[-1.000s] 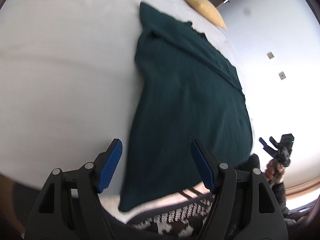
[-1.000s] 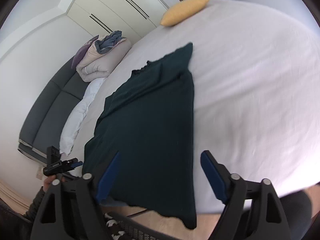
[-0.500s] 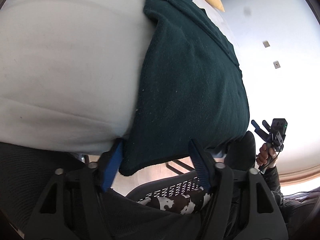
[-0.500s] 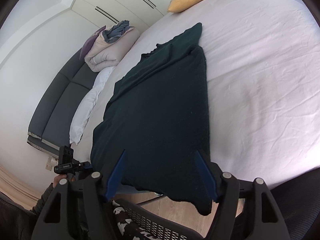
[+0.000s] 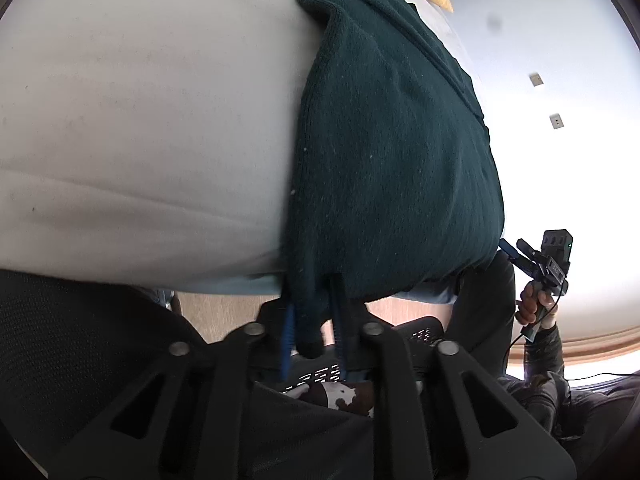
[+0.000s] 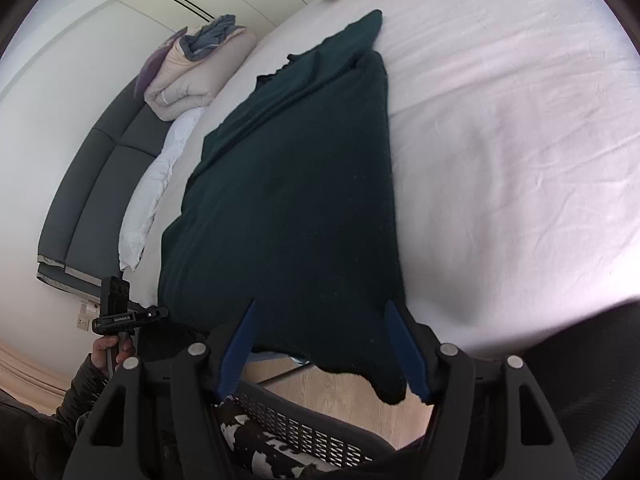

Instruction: Fold small clothes

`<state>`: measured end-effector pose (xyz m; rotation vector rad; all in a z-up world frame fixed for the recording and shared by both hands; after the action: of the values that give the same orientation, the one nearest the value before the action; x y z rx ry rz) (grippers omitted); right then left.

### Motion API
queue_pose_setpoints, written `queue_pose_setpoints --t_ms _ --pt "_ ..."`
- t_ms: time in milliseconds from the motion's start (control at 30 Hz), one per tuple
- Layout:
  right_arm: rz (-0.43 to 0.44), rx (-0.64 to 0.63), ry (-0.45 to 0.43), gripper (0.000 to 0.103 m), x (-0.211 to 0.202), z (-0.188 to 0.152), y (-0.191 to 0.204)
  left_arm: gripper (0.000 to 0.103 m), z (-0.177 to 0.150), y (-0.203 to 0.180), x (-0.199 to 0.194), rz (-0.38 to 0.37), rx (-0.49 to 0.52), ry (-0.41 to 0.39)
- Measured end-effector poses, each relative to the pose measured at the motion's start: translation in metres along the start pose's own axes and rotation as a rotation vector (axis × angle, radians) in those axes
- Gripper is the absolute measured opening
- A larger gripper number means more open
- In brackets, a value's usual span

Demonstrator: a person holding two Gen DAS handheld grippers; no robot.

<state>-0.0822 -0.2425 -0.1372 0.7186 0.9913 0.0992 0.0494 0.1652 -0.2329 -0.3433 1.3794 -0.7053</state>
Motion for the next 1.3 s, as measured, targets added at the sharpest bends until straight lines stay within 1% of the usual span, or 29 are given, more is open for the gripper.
queue_pose_setpoints --t_ms 33,200,300,333,433,533,633,667,700,733,767,800,833,933,1000,1167,1200,1300 --pt "-0.012 0.007 0.01 0.068 0.0 -0.001 -0.002 0.007 -0.001 0.0 -0.001 0.0 0.002 -0.001" --pt "-0.069 0.039 0.08 0.068 -0.007 -0.012 -0.013 0.005 -0.004 -0.004 -0.007 -0.004 0.005 -0.026" --pt "-0.112 0.063 0.119 0.068 0.001 -0.016 -0.022 0.005 -0.004 -0.005 -0.009 -0.001 0.01 -0.032" --pt "-0.115 0.073 0.128 0.064 0.005 -0.016 -0.024 0.005 -0.005 -0.007 -0.009 -0.002 0.013 -0.033" --pt "-0.151 0.092 0.167 0.058 0.016 -0.018 -0.03 0.005 -0.005 -0.01 -0.011 -0.003 0.018 -0.038" --pt "-0.189 0.107 0.212 0.048 0.027 -0.02 -0.034 0.005 -0.005 -0.009 -0.012 -0.001 0.017 -0.039" --pt "-0.203 0.113 0.258 0.047 0.041 -0.022 -0.037 0.005 -0.007 -0.007 -0.011 -0.001 0.016 -0.039" --pt "-0.204 0.106 0.27 0.044 0.045 -0.024 -0.037 0.005 -0.008 -0.006 -0.011 -0.001 0.017 -0.039" --pt "-0.202 0.106 0.273 0.035 0.047 -0.025 -0.037 0.005 -0.008 -0.005 -0.011 -0.002 0.017 -0.04" --pt "-0.191 0.113 0.273 0.024 0.046 -0.026 -0.036 0.005 -0.009 -0.006 -0.011 -0.004 0.017 -0.043" --pt "-0.178 0.114 0.27 0.019 0.045 -0.028 -0.035 0.005 -0.009 -0.005 -0.012 -0.006 0.019 -0.044" --pt "-0.173 0.11 0.263 0.012 0.043 -0.029 -0.034 0.005 -0.01 -0.005 -0.014 -0.007 0.02 -0.047" --pt "-0.171 0.104 0.257 0.01 0.04 -0.03 -0.032 0.005 -0.01 -0.006 -0.016 -0.009 0.021 -0.05" --pt "-0.14 0.093 0.219 0.008 0.026 -0.032 -0.025 0.004 -0.011 -0.008 -0.02 -0.017 0.027 -0.063" --pt "-0.113 0.088 0.196 0.008 0.016 -0.03 -0.019 0.004 -0.011 -0.013 -0.027 -0.042 0.033 -0.083" --pt "0.055 0.055 0.094 0.008 -0.012 -0.016 0.011 0.004 -0.001 -0.041 -0.061 -0.151 0.061 -0.186" --pt "0.094 0.06 0.065 0.008 -0.018 -0.01 0.016 0.004 0.002 -0.045 -0.065 -0.161 0.065 -0.2" --pt "0.171 0.059 0.006 0.008 -0.026 0.007 0.028 0.004 0.016 -0.06 -0.085 -0.219 0.077 -0.262"
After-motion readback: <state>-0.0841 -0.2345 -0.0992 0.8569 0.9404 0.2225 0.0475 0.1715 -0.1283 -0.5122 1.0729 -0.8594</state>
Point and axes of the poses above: each gripper's, at about its wrist camera, not at the fingertips, and x roughly the way its jaws point, y to its left, z to its top, the point moved 6 cm from there along x, roughly the way its jaws point, and after that the axes turned 3 degrees about x, right-handed, at the moved point
